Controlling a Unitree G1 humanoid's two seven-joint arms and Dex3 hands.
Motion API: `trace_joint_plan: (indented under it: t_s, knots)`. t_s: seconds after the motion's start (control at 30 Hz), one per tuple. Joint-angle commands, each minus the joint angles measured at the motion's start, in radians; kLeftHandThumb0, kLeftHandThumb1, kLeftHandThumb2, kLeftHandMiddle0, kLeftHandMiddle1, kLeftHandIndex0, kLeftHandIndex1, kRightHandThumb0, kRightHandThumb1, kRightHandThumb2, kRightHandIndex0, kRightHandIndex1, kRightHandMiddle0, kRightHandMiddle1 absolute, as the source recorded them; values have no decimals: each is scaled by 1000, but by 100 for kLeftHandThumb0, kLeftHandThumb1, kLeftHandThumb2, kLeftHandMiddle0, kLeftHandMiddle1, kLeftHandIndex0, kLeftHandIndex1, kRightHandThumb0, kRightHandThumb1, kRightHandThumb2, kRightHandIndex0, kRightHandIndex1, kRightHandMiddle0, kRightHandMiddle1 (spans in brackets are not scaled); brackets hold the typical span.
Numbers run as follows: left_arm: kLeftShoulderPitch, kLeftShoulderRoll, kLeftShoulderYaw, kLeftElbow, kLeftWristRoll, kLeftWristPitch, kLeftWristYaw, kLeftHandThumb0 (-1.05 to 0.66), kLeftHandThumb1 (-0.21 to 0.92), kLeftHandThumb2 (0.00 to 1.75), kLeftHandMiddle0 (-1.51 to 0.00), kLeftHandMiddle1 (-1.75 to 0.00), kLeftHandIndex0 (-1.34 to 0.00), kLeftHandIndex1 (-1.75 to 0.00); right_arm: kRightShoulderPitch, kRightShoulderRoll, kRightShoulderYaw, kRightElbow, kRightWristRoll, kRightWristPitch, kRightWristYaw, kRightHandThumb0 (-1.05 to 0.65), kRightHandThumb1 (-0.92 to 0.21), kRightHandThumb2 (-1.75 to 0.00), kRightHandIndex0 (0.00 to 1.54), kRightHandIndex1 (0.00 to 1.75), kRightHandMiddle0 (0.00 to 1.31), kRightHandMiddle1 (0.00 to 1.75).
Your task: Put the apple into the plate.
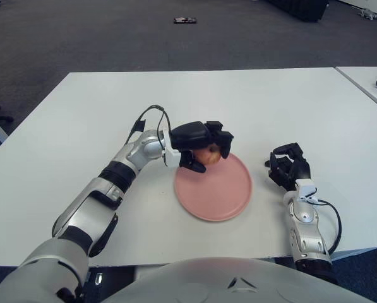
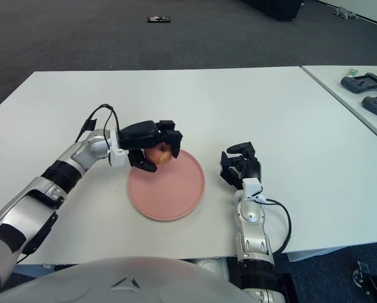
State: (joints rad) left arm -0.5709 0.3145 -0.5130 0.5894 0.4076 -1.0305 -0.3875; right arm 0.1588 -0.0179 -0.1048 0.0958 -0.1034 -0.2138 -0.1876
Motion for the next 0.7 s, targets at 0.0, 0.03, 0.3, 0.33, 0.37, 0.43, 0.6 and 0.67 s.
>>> trace_joint_plan:
  t_s: [0.0,0.03,0.3,0.33,0.37,0.43,0.6,0.67]
  knots:
    - [15,15,-15,5,5,-8,-26,-48,27,137,-116,-175,-64,-175,10,7,3,-11,-1,23,-3,-37,-75,-76,58,127,29,175]
    - [17,17,-19,5,3,-7,-34,-48,27,137,-116,-175,-64,-175,11,8,3,-13,-1,23,-3,-37,-75,-76,58,127,29,175]
    - [62,-7,-64,33,123,-27,14,-49,25,140,-123,-175,-66,-175,17,7,2,-18,1,20,-1,-37,-75,-76,59,127,29,175]
    - [62,-6,-62,35,139,-32,31,-49,25,140,-124,-175,-66,-175,17,7,2,-17,1,18,0,-37,-75,-76,59,127,29,175]
    - [60,-4,-59,40,157,-41,52,-49,25,140,-124,-175,-66,-175,17,6,2,-16,2,16,1,-37,-75,-76,59,127,29,175]
    - [57,-1,-59,49,185,-53,85,-50,24,141,-125,-175,-67,-175,17,6,2,-15,3,14,3,-37,-75,-76,59,127,29,175]
    - [61,2,-62,89,253,-85,185,-50,23,142,-126,-175,-68,-175,14,4,1,-5,3,7,4,-37,-75,-77,59,127,30,175]
    - [58,1,-65,96,270,-94,213,-50,23,142,-127,-175,-68,-175,13,4,1,-2,3,6,3,-37,-74,-77,59,127,30,175]
